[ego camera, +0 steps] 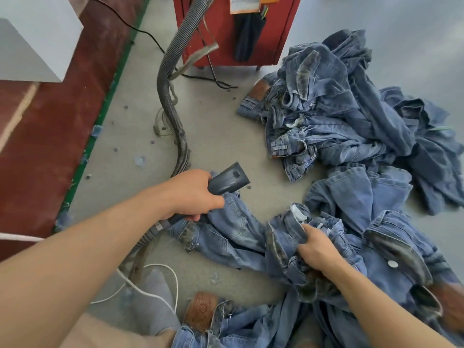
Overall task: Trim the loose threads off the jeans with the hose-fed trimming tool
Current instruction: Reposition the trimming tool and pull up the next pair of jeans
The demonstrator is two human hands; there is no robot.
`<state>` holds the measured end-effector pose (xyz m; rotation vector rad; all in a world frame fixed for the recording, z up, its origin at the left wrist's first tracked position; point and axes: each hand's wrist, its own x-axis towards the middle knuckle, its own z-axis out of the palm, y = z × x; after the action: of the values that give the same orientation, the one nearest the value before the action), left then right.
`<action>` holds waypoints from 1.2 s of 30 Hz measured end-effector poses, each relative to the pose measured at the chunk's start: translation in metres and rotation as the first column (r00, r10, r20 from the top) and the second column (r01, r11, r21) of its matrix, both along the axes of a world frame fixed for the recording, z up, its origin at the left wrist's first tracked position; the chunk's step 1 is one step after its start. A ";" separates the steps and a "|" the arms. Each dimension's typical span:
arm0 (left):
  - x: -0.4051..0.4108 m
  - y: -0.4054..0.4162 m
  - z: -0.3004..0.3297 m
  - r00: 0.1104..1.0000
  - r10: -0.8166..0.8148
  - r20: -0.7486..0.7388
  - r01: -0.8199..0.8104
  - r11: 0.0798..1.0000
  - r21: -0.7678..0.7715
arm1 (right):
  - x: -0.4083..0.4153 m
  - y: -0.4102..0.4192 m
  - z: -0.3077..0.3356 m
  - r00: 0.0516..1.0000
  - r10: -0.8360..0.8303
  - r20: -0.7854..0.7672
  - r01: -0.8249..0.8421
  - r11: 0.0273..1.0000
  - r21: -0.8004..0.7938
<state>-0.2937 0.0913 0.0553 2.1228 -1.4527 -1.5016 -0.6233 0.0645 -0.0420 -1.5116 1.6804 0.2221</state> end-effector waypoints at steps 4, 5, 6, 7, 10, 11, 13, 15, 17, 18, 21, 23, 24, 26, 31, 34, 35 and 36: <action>-0.005 0.002 0.000 0.999 0.003 -0.047 -0.004 0.999 -0.035 | -0.022 0.004 0.043 0.636 -0.653 0.412 0.553 0.758 0.347; -0.007 0.003 0.001 0.999 -0.001 -0.053 -0.001 0.999 -0.044 | -0.026 0.008 0.054 0.543 -0.714 0.441 0.589 0.699 0.406; -0.010 0.003 0.002 0.998 -0.006 -0.055 0.003 0.999 -0.052 | -0.031 0.013 0.065 0.466 -0.751 0.468 0.594 0.658 0.463; -0.014 0.004 0.003 0.998 -0.012 -0.056 0.009 0.998 -0.060 | -0.033 0.017 0.074 0.399 -0.774 0.493 0.572 0.630 0.525; -0.024 0.008 0.009 0.998 -0.037 -0.055 0.033 0.996 -0.080 | -0.034 0.029 0.089 0.325 -0.775 0.542 0.467 0.630 0.620; -0.028 0.009 0.012 0.998 -0.048 -0.050 0.043 0.995 -0.086 | -0.032 0.033 0.089 0.341 -0.763 0.548 0.453 0.645 0.615; -0.034 0.012 0.020 0.997 -0.063 -0.043 0.058 0.993 -0.103 | -0.028 0.040 0.087 0.345 -0.755 0.558 0.494 0.652 0.576; -0.039 0.015 0.028 0.996 -0.061 -0.071 0.053 0.992 -0.115 | -0.024 0.045 0.082 0.304 -0.745 0.594 0.560 0.644 0.522; -0.042 0.017 0.037 0.991 -0.069 -0.112 0.055 0.991 -0.119 | -0.020 0.046 0.079 0.254 -0.720 0.645 0.590 0.644 0.487; -0.044 0.019 0.041 0.988 -0.078 -0.136 0.063 0.992 -0.111 | -0.017 0.044 0.078 0.235 -0.711 0.663 0.597 0.644 0.478; -0.048 0.023 0.054 0.966 -0.120 -0.229 0.107 0.992 -0.066 | -0.007 0.041 0.077 0.201 -0.724 0.660 0.586 0.629 0.511; -0.050 0.024 0.060 0.936 -0.169 -0.309 0.168 0.985 -0.030 | -0.004 0.041 0.075 0.163 -0.740 0.653 0.565 0.612 0.553; -0.051 0.025 0.060 0.919 -0.189 -0.346 0.196 0.980 -0.014 | -0.005 0.042 0.074 0.135 -0.748 0.650 0.548 0.603 0.580; -0.053 0.026 0.057 0.883 -0.202 -0.423 0.234 0.972 0.023 | -0.007 0.045 0.072 0.083 -0.773 0.630 0.494 0.580 0.647; -0.072 0.025 0.037 0.818 -0.068 -0.571 0.204 0.963 0.177 | -0.005 0.051 0.066 0.040 -0.750 0.660 0.407 0.616 0.675; -0.087 0.015 0.023 0.815 0.194 -0.546 -0.104 0.976 0.191 | -0.005 0.047 0.064 -0.005 -0.739 0.674 0.410 0.613 0.675; -0.087 0.010 0.022 0.786 0.282 -0.551 -0.190 0.957 0.218 | -0.007 0.045 0.061 -0.027 -0.741 0.671 0.414 0.603 0.682; -0.081 0.005 0.023 0.751 0.349 -0.560 -0.235 0.935 0.267 | -0.008 0.044 0.060 -0.041 -0.743 0.668 0.418 0.595 0.687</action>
<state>-0.3752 0.0963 0.0784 1.6011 -0.7386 -1.9762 -0.6311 0.1090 0.0182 -0.2463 0.9788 -0.8087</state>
